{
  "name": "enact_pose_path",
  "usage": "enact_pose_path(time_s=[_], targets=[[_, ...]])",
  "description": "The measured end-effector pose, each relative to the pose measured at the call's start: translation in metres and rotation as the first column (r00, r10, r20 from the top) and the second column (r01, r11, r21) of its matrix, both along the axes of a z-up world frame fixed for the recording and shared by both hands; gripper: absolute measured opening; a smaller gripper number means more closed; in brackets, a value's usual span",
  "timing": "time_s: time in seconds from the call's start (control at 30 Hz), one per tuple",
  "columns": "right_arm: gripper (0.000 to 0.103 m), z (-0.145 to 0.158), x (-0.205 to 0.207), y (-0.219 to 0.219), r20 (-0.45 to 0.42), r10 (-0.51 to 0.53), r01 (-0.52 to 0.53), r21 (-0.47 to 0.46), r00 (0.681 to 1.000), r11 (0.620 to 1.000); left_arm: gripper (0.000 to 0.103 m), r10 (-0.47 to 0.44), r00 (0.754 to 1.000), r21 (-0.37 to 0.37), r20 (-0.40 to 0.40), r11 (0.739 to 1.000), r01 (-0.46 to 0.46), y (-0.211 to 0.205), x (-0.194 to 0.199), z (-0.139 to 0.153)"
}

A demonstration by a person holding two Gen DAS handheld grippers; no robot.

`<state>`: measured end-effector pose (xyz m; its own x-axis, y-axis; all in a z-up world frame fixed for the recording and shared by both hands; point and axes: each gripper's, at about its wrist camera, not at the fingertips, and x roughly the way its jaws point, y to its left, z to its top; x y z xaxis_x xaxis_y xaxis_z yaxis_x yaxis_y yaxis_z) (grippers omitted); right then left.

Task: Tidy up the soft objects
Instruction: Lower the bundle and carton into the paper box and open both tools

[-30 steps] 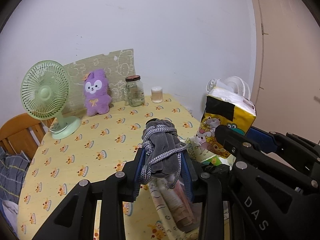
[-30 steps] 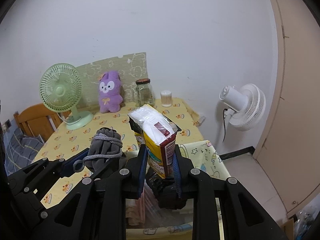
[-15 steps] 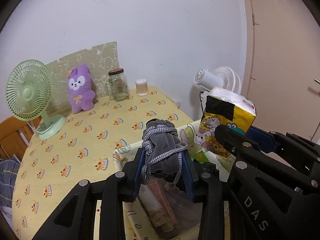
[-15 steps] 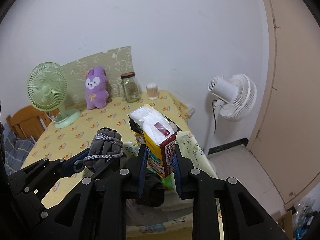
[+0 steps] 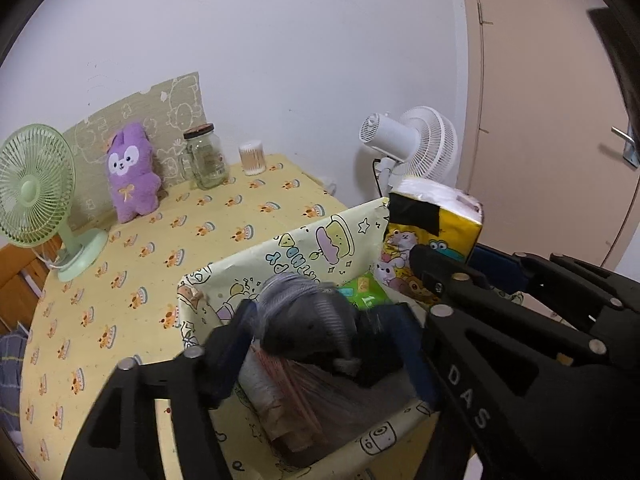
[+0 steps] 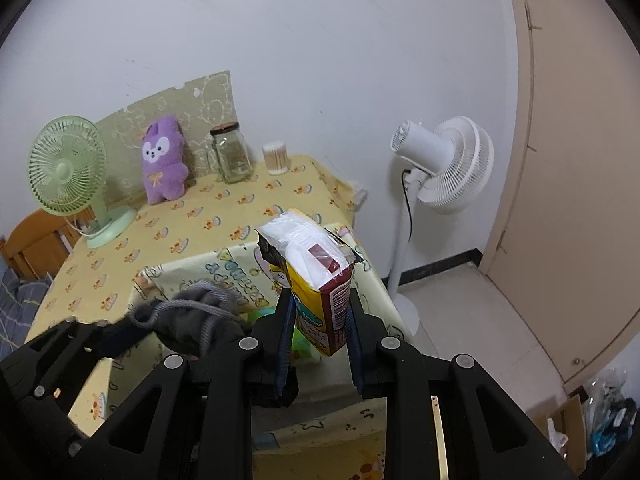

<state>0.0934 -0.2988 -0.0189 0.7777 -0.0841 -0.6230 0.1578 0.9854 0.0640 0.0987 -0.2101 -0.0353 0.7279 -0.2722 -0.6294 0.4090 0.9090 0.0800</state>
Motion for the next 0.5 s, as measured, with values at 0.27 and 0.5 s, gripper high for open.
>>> enact_pose_path(time_s=[0.27,0.5], targets=[[0.027,-0.0014,0.0029,0.0025,-0.007,0.011,-0.011,0.012,1.0,1.0,0.085,0.007,1.0,0.025,0.009,1.0,-0.007,0.0017,-0.0007,0.0011],[0.032,-0.0023,0.0096,0.0057,-0.014,0.019,-0.018,0.019,1.0,1.0,0.087,0.018,1.0,0.027,0.004,0.999,-0.018,0.0058,0.0058,0.0004]])
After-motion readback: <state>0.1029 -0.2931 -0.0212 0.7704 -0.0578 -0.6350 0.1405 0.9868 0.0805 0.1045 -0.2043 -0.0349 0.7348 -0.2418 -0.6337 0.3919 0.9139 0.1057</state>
